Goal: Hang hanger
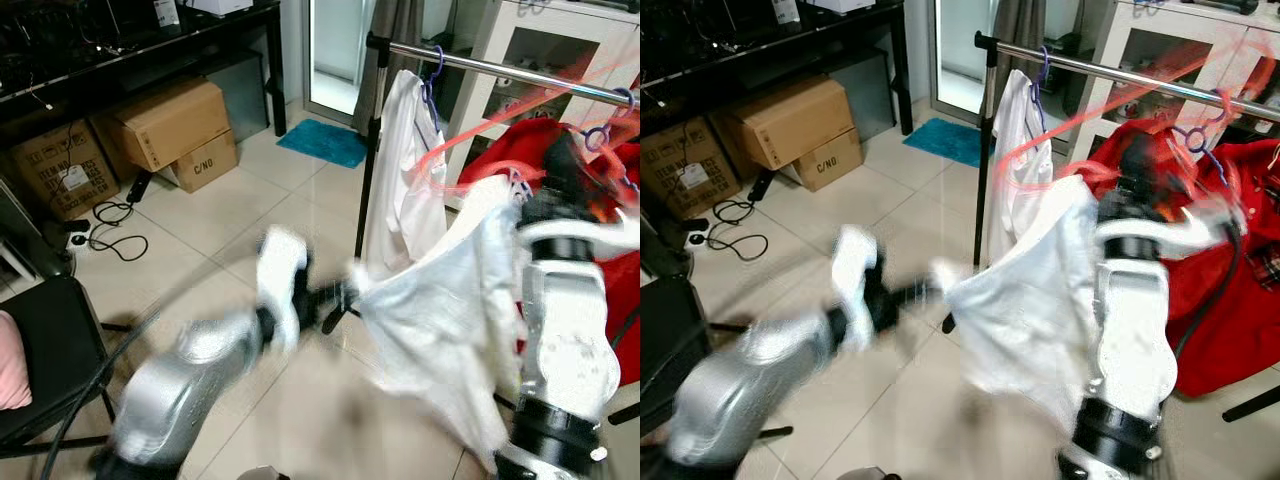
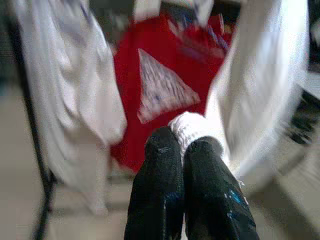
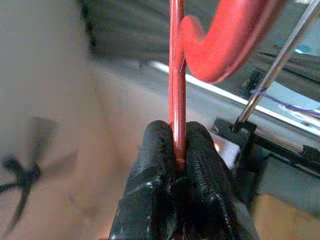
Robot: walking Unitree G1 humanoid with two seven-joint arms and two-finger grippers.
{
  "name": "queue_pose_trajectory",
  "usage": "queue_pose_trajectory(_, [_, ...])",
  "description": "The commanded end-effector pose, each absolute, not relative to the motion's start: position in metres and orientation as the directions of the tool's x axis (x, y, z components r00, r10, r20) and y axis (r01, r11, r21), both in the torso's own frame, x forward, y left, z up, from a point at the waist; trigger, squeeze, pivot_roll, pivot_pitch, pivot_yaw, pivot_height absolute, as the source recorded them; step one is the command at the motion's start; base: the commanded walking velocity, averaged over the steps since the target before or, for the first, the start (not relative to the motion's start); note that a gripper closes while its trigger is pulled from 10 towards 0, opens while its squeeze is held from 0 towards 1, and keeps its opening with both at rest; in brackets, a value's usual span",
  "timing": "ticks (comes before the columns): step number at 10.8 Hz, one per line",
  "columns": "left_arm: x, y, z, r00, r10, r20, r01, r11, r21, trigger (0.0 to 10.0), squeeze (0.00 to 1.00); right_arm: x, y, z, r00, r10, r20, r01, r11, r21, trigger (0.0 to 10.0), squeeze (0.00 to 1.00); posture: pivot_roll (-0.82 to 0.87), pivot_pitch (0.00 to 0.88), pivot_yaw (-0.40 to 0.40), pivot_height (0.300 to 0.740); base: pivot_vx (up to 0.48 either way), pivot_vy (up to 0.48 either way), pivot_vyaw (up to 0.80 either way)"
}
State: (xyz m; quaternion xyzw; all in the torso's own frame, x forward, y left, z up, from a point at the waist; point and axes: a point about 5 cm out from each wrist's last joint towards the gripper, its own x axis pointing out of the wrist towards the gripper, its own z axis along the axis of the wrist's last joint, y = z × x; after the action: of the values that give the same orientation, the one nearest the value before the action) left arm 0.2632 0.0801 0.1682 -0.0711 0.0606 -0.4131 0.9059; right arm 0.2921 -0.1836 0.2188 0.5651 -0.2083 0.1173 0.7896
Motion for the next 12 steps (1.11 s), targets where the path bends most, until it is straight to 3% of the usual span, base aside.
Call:
queue_pose_trajectory(1, [0.268, 0.083, 0.177, 0.681, -0.732, 0.0, 0.724, 0.674, -0.147, 0.0, 0.0, 0.293, -0.175, 0.224, 0.879, -0.02, 0.477, -0.437, 0.368, 0.821, 10.0, 0.0, 0.07, 0.0, 0.025, 0.74, 0.0, 0.0, 0.0])
queue_pose_trajectory(3, [0.29, 0.068, 0.232, 0.695, -0.659, 0.288, 0.712, 0.687, -0.146, 0.0, 0.0, 0.304, -0.137, 0.215, 0.921, 0.077, 0.383, -0.34, 0.639, 0.69, 10.0, 0.0, 0.07, 0.002, 0.025, 0.74, 0.0, 0.0, 0.0])
queue_pose_trajectory(4, [0.296, 0.062, 0.246, 0.681, -0.639, 0.359, 0.717, 0.68, -0.15, 0.0, 0.0, 0.307, -0.127, 0.208, 0.933, 0.089, 0.348, -0.313, 0.676, 0.667, 10.0, 0.0, 0.08, 0.004, 0.024, 0.74, 0.0, 0.0, 0.0])
queue_pose_trajectory(6, [0.304, 0.036, 0.246, 0.647, -0.679, 0.345, 0.749, 0.651, -0.124, 0.0, 0.0, 0.313, -0.108, 0.2, 0.953, 0.09, 0.288, -0.27, 0.679, 0.683, 10.0, 0.0, 0.08, 0.009, 0.025, 0.74, 0.0, 0.0, 0.0])
queue_pose_trajectory(7, [0.301, 0.021, 0.236, 0.618, -0.726, 0.303, 0.779, 0.619, -0.105, 0.0, 0.0, 0.314, -0.102, 0.204, 0.954, 0.066, 0.291, -0.272, 0.592, 0.759, 10.0, 0.0, 0.08, 0.009, 0.027, 0.74, 0.0, 0.0, 0.0])
queue_pose_trajectory(8, [0.299, 0.018, 0.234, 0.605, -0.74, 0.293, 0.789, 0.606, -0.1, 0.0, 0.0, 0.315, -0.101, 0.205, 0.955, 0.053, 0.29, -0.269, 0.561, 0.783, 10.0, 0.0, 0.08, 0.01, 0.028, 0.74, 0.0, 0.0, 0.0])
queue_pose_trajectory(10, [0.26, -0.002, 0.207, 0.409, -0.893, 0.188, 0.911, 0.39, -0.132, 0.0, 0.0, 0.322, -0.134, 0.217, 0.938, -0.148, 0.314, -0.292, 0.153, 0.944, 10.0, 0.0, 0.08, 0.013, 0.026, 0.74, 0.0, 0.0, 0.0])
queue_pose_trajectory(11, [0.25, -0.003, 0.192, 0.372, -0.919, 0.128, 0.925, 0.355, -0.138, 0.0, 0.0, 0.324, -0.145, 0.219, 0.93, -0.205, 0.304, -0.307, 0.017, 0.952, 10.0, 0.0, 0.09, 0.015, 0.025, 0.74, 0.0, 0.0, 0.0])
queue_pose_trajectory(12, [0.248, 0.003, 0.173, 0.392, -0.919, 0.048, 0.913, 0.382, -0.143, 0.0, 0.0, 0.326, -0.157, 0.221, 0.918, -0.243, 0.313, -0.352, -0.138, 0.926, 10.0, 0.0, 0.09, 0.016, 0.023, 0.74, 0.0, 0.0, 0.0])
